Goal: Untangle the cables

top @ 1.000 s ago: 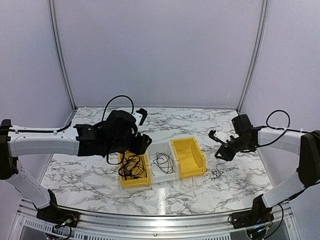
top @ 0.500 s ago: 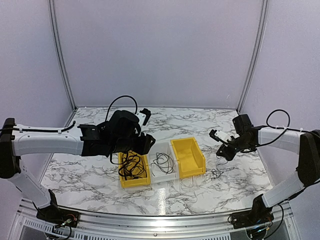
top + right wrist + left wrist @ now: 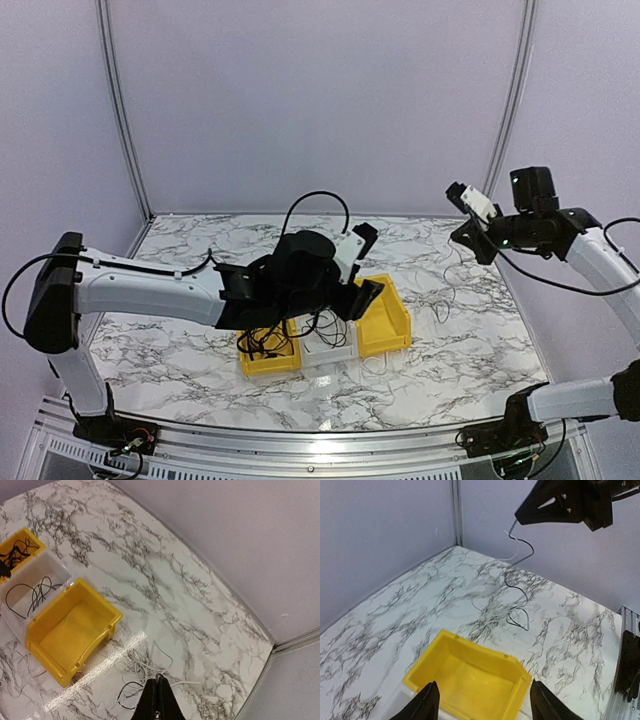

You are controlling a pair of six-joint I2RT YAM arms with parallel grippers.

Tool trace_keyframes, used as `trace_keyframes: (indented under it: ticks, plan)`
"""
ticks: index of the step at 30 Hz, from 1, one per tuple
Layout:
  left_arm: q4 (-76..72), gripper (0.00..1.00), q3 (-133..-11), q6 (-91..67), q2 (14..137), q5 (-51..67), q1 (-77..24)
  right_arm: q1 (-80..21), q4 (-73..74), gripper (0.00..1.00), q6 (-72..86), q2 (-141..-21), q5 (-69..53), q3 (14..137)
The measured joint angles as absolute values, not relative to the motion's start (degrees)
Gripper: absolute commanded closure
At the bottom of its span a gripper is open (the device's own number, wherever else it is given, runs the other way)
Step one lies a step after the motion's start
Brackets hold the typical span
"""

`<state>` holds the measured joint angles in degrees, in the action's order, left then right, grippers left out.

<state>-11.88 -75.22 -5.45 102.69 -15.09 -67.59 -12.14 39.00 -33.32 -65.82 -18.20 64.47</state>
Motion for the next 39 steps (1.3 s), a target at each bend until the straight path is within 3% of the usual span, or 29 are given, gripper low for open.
trace_keyframes:
  ticks: [7, 14, 20, 23, 25, 36, 39]
  plan:
    - [-24.03, 0.31, -91.83, -0.45, 117.6, -14.24, -70.78, -12.08, 46.89, 1.0, -33.93, -61.49, -23.62, 79.77]
    - [-34.06, 0.3, -102.59, 0.93, 129.08, -15.81, -71.24, -12.08, 53.34, 1.0, -35.44, -61.34, -27.49, 82.78]
    - [-39.72, 0.42, -108.73, 2.44, 133.64, -17.26, -71.2, -12.08, 56.69, 1.0, -36.36, -60.82, -29.41, 82.78]
    - [-41.19, 0.6, -110.74, 3.64, 134.58, -16.51, -71.22, -12.08, 57.47, 1.0, -36.47, -60.07, -30.11, 82.76]
    - [-42.09, 0.66, -111.96, 3.9, 135.24, -15.75, -71.22, -12.08, 57.6, 1.0, -36.49, -59.57, -30.63, 82.7]
    - [-43.9, 0.57, -117.4, -1.54, 145.08, -9.67, -71.26, -12.08, 57.43, 1.0, -36.25, -61.6, -31.27, 89.1]
    - [-43.88, 0.66, -119.87, -4.01, 149.27, -8.19, -71.31, -12.08, 57.3, 1.0, -35.9, -63.11, -32.64, 93.58]
